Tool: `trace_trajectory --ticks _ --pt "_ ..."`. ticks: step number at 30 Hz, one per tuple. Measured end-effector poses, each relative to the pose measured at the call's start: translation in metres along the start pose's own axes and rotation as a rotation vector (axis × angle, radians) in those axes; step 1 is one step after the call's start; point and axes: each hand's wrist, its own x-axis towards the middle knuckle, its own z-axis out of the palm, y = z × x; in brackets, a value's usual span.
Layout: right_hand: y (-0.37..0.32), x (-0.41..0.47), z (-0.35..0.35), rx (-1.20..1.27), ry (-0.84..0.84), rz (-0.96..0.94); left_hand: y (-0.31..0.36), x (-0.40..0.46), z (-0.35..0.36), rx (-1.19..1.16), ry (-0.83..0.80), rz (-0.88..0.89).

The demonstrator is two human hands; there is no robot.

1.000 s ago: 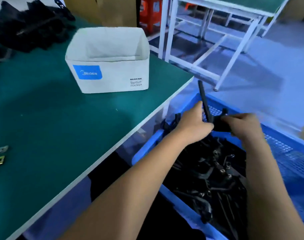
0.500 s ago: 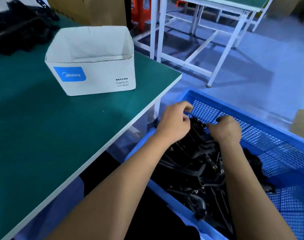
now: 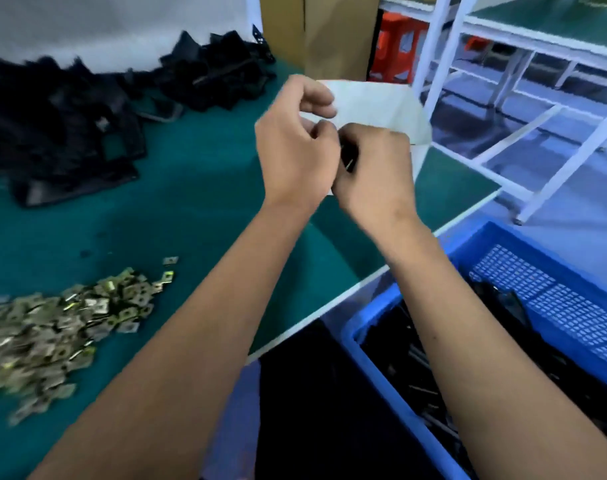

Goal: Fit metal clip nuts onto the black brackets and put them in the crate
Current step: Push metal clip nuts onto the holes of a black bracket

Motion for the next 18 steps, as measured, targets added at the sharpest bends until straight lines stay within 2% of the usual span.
trace_trajectory --ticks 4,11,15,18 --pt "-0.072 0.014 0.077 0.012 -0.227 -0.082 -0.038 0.02 -0.095 0.232 0.171 -0.14" --pt "-0.162 0.032 0.201 -0.109 -0.549 -0.297 -0.096 0.044 -0.241 0.704 0.316 -0.401" --pt "-0.199 0.037 0.245 -0.284 -0.663 -0.477 -0.121 0.053 -0.298 0.905 0.218 -0.618" --pt "-0.212 0.04 0.263 -0.249 -0.651 -0.46 -0.134 0.05 -0.32 0.879 0.116 -0.667"
